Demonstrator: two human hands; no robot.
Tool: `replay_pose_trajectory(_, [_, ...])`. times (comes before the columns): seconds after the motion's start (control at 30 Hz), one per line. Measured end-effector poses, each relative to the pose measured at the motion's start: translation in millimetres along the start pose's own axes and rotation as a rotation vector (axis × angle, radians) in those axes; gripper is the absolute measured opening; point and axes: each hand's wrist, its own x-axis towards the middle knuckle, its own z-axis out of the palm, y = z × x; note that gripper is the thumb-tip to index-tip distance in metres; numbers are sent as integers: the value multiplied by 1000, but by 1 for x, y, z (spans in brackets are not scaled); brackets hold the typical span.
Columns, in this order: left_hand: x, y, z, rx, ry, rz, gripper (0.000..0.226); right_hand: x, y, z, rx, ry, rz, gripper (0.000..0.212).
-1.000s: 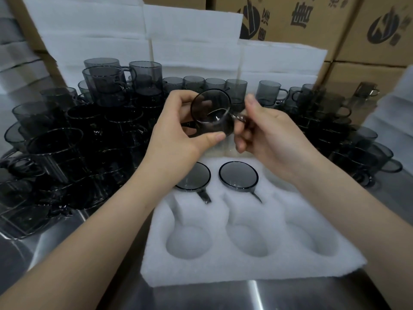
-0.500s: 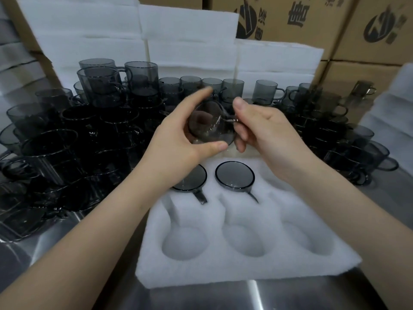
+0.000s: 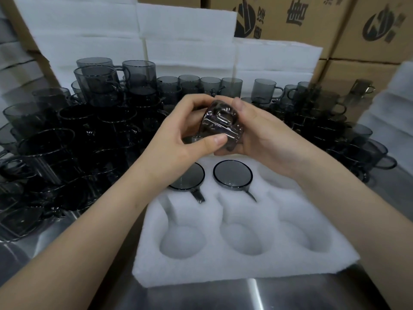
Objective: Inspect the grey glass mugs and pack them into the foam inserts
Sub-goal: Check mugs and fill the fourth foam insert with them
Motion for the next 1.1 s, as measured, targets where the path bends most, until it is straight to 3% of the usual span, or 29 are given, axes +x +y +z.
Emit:
replay_pose_trajectory(0.13, [0, 2, 0, 141, -13, 42, 57, -2, 2, 3, -96, 39, -32, 23])
replay_pose_trajectory(0.23, [-2, 5, 3, 273, -29, 59, 64, -3, 6, 10, -150, 130, -65, 27])
replay_pose_trajectory(0.37, [-2, 6, 8, 390, 85, 120, 60, -3, 7, 19, -393, 274, -109, 32])
replay_pose_trajectory(0.47, [-1, 4, 9, 413, 117, 167, 61, -4, 4, 22, -441, 321, -161, 31])
replay_pose_trajectory(0.63, [-2, 4, 10, 443, 82, 213, 71, -3, 0, 22, -245, 432, -82, 49])
replay_pose_trajectory(0.8, [-4, 1, 11, 512, 42, 250, 81, 1, -3, 19, -4, 483, 22, 40])
replay_pose_trajectory(0.93, [-1, -1, 10, 461, 28, 205, 79, 3, -1, 15, 23, 424, 45, 43])
replay_pose_trajectory(1.1, [-1, -2, 6, 446, 118, 135, 71, -2, 6, 19, -235, 249, -49, 35])
